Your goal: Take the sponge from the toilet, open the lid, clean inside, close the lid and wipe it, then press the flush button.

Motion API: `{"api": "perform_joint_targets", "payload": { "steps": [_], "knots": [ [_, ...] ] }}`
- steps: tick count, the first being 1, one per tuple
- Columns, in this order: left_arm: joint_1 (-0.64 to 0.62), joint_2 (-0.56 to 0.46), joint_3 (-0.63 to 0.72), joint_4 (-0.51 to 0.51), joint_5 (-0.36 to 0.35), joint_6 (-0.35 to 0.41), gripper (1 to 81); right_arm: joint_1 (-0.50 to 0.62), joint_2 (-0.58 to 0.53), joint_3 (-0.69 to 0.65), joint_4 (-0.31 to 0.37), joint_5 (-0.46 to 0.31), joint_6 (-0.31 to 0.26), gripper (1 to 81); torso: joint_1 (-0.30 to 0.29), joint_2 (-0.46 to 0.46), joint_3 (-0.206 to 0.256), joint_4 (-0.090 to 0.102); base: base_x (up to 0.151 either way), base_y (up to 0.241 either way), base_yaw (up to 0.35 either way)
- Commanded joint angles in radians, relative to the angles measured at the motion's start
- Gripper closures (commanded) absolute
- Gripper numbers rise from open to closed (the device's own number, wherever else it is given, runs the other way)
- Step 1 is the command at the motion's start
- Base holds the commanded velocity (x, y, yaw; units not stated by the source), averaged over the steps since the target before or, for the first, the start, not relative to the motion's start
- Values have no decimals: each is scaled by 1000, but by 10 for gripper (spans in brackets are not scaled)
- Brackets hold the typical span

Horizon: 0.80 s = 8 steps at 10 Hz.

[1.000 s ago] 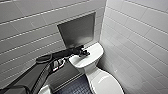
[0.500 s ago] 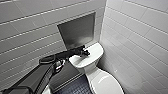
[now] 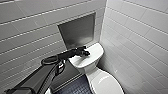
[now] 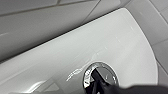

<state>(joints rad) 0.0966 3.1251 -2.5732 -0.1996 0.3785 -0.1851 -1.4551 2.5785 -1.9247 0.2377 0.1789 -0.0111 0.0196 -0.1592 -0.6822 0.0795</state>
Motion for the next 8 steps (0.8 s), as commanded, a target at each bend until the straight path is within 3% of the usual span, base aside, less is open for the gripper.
{"api": "perform_joint_targets", "payload": {
  "steps": [1,4,5,8],
  "knots": [
    [-79,-11,11,25,98,4,811,-17,5,-9,-3,-88,-1,811,0,0,0,0,0,0,0],
    [-155,-22,27,-50,125,2,811,-18,5,-9,-3,-90,-1,811,0,0,0,0,0,0,0],
    [-207,-40,42,-104,164,3,811,-17,5,-8,-3,-88,-1,811,0,0,0,0,0,0,0],
    [-275,-178,268,-234,172,3,811,-17,5,-9,-3,-88,-1,811,0,0,0,0,0,0,0]
  ]
}}
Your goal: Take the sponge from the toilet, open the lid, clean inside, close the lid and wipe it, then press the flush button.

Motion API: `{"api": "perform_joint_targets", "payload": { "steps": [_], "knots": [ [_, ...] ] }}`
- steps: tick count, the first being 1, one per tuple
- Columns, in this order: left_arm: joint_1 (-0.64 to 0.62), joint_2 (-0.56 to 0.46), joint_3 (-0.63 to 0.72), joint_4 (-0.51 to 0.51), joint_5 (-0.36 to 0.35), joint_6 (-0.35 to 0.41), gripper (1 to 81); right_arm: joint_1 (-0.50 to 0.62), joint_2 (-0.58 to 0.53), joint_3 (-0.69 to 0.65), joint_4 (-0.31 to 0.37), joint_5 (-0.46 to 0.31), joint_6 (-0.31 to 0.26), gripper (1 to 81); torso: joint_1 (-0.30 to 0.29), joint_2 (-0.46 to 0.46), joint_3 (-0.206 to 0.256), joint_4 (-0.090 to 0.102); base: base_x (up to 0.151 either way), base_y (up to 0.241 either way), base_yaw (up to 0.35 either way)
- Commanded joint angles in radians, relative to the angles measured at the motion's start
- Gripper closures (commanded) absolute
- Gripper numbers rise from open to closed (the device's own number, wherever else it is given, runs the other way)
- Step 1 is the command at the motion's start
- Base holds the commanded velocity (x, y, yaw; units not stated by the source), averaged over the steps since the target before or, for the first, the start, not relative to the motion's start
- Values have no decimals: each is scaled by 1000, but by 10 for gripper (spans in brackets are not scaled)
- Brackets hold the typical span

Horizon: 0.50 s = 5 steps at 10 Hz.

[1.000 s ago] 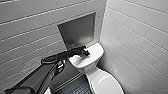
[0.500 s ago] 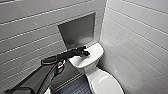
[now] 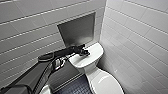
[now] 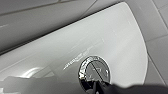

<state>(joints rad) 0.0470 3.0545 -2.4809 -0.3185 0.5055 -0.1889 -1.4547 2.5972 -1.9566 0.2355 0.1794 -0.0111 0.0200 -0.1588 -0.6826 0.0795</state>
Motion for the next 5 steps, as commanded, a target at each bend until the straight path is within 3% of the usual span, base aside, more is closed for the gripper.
{"api": "perform_joint_targets", "payload": {
  "steps": [1,4,5],
  "knots": [
    [-232,-159,261,-120,44,-1,811,-19,-15,24,-1,-89,-1,811,0,0,0,0,0,0,0],
    [-207,-344,537,-120,47,-12,811,-19,-15,16,-1,-89,-1,811,0,0,0,0,0,0,0],
    [-184,-430,686,-113,47,-12,811,-17,-15,16,-1,-89,-1,811,0,0,0,0,0,0,0]
  ]
}}
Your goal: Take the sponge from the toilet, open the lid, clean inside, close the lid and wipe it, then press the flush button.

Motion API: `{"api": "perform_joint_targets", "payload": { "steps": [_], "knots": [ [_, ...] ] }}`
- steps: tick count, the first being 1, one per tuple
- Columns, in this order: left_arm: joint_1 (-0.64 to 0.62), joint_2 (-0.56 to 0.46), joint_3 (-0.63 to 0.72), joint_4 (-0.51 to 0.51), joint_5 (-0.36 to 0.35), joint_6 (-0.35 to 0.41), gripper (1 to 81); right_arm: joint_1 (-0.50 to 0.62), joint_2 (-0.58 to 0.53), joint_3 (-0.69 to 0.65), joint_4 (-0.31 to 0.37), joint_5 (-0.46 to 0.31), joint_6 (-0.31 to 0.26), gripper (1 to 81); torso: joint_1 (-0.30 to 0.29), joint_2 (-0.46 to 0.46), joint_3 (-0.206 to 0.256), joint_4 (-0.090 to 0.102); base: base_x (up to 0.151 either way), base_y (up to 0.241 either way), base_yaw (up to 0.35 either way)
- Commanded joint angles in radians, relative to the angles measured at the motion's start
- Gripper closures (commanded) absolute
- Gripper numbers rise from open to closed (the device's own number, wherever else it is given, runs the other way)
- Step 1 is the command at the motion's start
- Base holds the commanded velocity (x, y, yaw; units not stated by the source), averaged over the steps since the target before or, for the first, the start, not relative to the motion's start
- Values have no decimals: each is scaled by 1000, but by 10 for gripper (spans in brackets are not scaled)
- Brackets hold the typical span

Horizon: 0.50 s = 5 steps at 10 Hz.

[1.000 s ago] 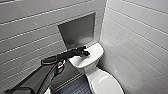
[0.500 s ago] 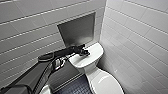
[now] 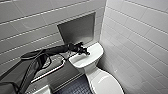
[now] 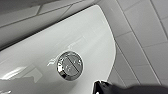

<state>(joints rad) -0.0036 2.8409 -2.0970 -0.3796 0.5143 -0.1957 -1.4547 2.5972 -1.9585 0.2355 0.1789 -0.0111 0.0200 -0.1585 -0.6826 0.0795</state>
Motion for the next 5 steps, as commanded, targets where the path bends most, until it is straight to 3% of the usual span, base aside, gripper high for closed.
{"api": "perform_joint_targets", "payload": {
  "steps": [1,5],
  "knots": [
    [-102,-298,417,-51,38,-5,811,-17,-16,20,-1,-88,-1,811,0,0,0,0,0,0,0],
    [133,-628,751,-36,32,4,811,-20,-18,14,1,-88,-1,811,0,0,0,0,0,0,0]
  ]
}}
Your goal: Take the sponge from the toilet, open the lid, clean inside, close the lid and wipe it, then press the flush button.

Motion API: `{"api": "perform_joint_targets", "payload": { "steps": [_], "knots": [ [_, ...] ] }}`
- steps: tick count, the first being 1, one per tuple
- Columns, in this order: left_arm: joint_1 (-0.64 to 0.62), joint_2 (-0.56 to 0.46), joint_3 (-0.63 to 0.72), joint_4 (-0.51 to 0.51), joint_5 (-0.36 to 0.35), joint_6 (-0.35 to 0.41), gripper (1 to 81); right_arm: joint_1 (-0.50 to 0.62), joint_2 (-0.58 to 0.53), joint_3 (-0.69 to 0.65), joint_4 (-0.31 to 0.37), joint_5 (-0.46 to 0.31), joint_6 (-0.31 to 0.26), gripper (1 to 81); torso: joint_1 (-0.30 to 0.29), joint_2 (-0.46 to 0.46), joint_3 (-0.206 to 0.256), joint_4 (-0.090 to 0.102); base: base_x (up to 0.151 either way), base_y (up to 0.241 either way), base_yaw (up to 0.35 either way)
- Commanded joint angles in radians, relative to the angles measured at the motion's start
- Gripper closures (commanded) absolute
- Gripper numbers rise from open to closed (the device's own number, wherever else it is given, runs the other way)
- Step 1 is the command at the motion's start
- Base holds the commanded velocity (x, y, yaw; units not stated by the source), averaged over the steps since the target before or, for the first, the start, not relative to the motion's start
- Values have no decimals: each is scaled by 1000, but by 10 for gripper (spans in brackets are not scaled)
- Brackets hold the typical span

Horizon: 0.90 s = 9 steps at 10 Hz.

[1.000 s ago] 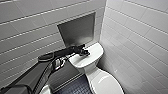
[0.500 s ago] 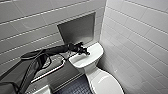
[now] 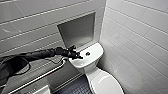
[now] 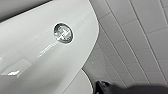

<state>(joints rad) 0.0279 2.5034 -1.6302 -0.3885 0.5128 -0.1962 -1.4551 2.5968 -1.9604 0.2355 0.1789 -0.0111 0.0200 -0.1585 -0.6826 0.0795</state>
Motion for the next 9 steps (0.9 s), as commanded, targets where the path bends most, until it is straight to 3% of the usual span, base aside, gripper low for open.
{"api": "perform_joint_targets", "payload": {
  "steps": [1,3,5,8,9],
  "knots": [
    [198,-373,355,5,27,7,811,-20,-18,16,1,-88,-1,811,0,0,0,0,0,0,0],
    [464,-474,474,138,-65,9,811,-22,-16,9,-1,-88,-3,811,0,0,52,0,0,0,0],
    [722,-503,506,272,-148,9,811,-22,-7,-21,-1,-88,-3,811,0,0,85,0,0,0,0],
    [1076,-396,329,417,-380,12,811,-29,14,-52,-1,-88,-3,811,0,0,158,0,0,0,0],
    [1155,-341,250,437,-417,12,811,-32,22,-64,-2,-88,-3,811,0,0,181,0,0,0,0]
  ]
}}
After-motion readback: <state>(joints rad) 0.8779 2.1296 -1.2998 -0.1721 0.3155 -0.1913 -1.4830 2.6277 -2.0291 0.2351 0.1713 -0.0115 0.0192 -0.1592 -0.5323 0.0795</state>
